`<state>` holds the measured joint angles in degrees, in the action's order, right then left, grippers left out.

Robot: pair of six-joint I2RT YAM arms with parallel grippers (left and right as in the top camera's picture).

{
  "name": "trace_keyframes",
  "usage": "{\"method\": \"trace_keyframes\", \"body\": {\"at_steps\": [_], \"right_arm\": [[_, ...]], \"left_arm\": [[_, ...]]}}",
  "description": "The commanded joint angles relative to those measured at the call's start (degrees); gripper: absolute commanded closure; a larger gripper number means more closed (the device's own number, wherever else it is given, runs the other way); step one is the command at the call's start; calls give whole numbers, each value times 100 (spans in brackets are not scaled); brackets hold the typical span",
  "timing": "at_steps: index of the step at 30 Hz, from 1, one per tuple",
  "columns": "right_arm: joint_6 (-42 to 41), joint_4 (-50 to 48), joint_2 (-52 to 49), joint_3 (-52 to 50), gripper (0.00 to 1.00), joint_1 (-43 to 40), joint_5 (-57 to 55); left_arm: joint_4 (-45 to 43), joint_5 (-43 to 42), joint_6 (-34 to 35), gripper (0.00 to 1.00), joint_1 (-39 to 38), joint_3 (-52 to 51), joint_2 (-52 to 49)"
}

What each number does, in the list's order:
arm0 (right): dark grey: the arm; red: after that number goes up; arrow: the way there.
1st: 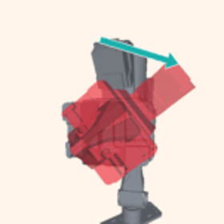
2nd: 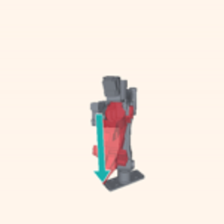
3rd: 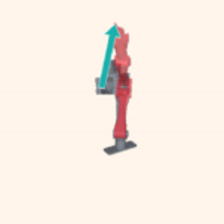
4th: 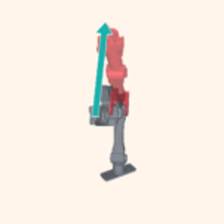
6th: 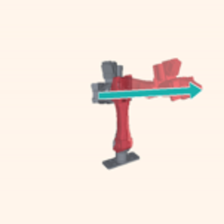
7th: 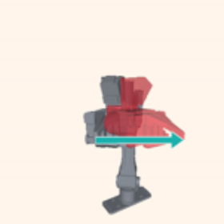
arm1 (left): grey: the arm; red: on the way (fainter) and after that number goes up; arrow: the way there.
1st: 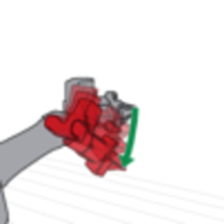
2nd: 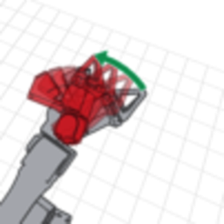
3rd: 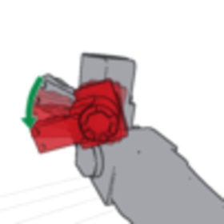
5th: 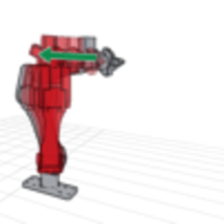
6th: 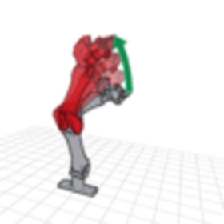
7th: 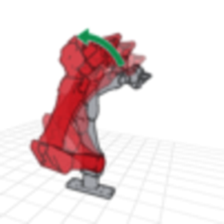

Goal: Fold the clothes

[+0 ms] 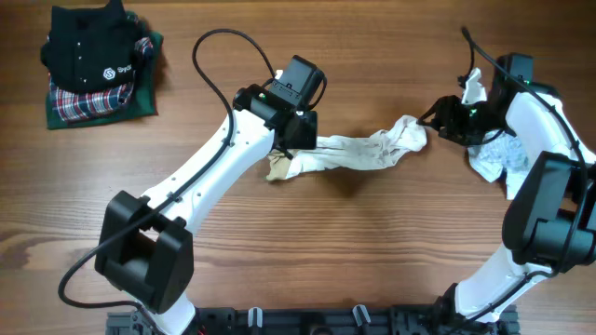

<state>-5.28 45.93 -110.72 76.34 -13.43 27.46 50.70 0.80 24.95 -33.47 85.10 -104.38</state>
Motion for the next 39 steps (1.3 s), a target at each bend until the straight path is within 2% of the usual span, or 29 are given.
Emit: {"method": "trace_keyframes", "body": {"at_steps": [1, 3, 4, 5, 7, 13, 19, 21, 24, 26, 28, 31, 32, 33, 37, 38, 39], "right_arm": [[-90, -83, 33, -55, 44, 94, -240], [-90, -190, 31, -138, 44, 221, -247], [-94, -256, 31, -166, 44, 275, -317], [-94, -321, 28, -192, 44, 358, -450], [-138, -393, 26, -201, 44, 494, -564], [-236, -466, 24, -223, 44, 538, -1086], [-223, -732, 24, -575, 45, 540, -876], [-219, -734, 24, -575, 49, 540, -675], [-122, -739, 24, -575, 67, 540, -315], [-72, -734, 24, -575, 73, 549, -144], [-68, -739, 24, -586, 72, 647, -146], [-94, -848, 24, -680, 65, 817, -199], [-94, -933, 24, -743, 54, 855, -243], [-205, -944, 24, -785, 48, 861, -470], [-282, -973, 24, -837, 49, 861, -868], [-286, -999, 24, -837, 53, 861, -868], [-286, -1034, 24, -837, 61, 861, -870]], "left_arm": [[-11, 81, 15, 28, 26, -4, -66], [-11, 79, 17, 25, 26, -4, -66], [-11, 79, 17, 20, 26, -4, -66], [-11, 79, 15, 7, 26, -4, -66], [9, 76, 17, 0, 26, -4, -66], [118, 79, 15, 0, 26, -4, -66], [103, 79, 17, 0, 26, -4, -66], [44, 79, 17, 0, 26, -4, -66], [11, 79, 17, 0, 26, -4, -66], [11, 79, 17, 0, 26, -4, -66], [11, 76, 20, 0, 26, -4, -66], [13, 76, 17, 0, 26, -4, -66], [17, 76, 17, 0, 26, -4, -66], [24, 76, 17, 0, 26, -4, -66], [96, 76, 17, 0, 26, -4, -66], [94, 76, 17, 0, 26, -4, -66], [96, 76, 17, 0, 26, -4, -66]]}}
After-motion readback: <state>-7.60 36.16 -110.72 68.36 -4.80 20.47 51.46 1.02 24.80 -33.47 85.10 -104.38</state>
